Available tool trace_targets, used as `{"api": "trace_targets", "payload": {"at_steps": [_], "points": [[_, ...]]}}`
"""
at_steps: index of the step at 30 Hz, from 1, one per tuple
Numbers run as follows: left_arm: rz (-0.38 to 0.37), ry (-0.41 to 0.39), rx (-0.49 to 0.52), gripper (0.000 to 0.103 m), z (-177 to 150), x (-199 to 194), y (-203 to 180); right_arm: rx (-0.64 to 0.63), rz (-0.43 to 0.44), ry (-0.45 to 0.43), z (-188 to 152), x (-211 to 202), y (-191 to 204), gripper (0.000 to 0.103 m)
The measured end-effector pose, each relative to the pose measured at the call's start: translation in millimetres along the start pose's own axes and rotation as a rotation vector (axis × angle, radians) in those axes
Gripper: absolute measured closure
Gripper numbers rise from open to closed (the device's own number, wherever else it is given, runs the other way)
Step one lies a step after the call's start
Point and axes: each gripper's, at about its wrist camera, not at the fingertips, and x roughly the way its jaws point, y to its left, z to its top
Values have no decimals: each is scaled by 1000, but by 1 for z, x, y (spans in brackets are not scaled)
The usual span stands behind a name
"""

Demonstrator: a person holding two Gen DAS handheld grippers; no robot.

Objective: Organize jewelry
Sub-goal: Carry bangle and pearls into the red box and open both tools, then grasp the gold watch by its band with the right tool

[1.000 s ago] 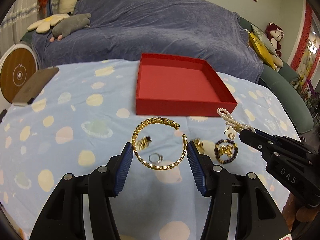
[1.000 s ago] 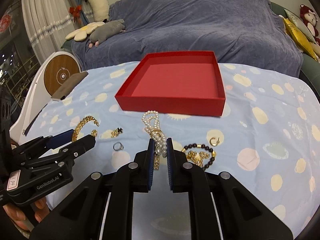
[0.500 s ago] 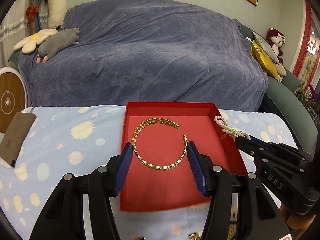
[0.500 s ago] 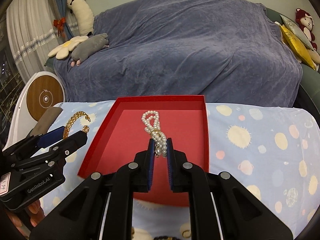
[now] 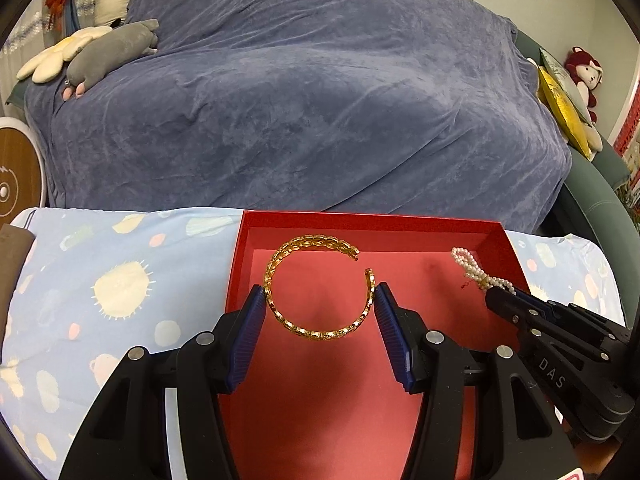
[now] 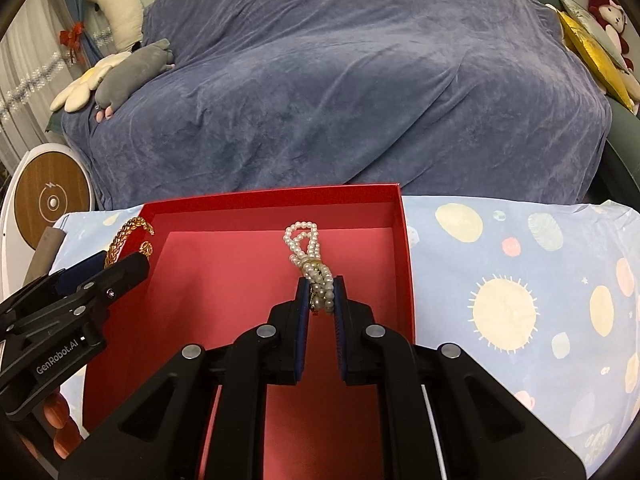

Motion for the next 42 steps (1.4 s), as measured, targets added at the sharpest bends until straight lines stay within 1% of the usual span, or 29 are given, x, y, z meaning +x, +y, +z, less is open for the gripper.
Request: {"api": "trace_targets", "payload": {"at_steps": [1,3,4,5,8,11,14,15,17,21,23,26,28,32,35,38,42], "points": [[3,10,-5,49,0,3,1,1,-8,-2,0,1,-1,89],[6,23,-32,48,-1,6,5,10,-21,-5,0,-1,-2,82],[5,23,-47,48,-1,6,7,15,-24,-12,0,-4,-4,74],[1,20,-60,47,-1,4,10,21,-20,-23,-3,-9,-4,69],[-12,2,-88,47,-6,-10,17,25,2,-45,-10,-28,-7,68],[-27,-27,-100,46,-15,-35,24,26,30,-68,-23,-54,-8,66],[-33,-48,-99,46,-30,-65,30,28,62,-84,-43,-84,-8,59],[-26,-55,-94,45,-36,-76,32,32,74,-91,-52,-95,-8,59],[-7,-68,-76,41,-53,-97,34,29,90,-96,-67,-112,-6,58],[25,-81,-39,36,-86,-129,37,-14,74,-111,-96,-140,4,58],[28,-75,-37,33,-104,-139,39,-30,68,-119,-111,-153,7,57],[36,-58,-47,33,-132,-150,41,-33,61,-130,-135,-168,7,51],[39,-42,-46,33,-149,-154,40,-36,54,-124,-154,-175,7,51],[32,5,-45,33,-182,-158,36,-35,71,-94,-185,-180,8,51],[48,18,-35,33,-204,-160,32,-74,69,-79,-203,-180,18,51],[48,38,-24,33,-220,-159,28,-122,88,-58,-211,-174,31,51],[64,54,5,33,-229,-154,28,-151,125,-31,-217,-162,46,52]]}}
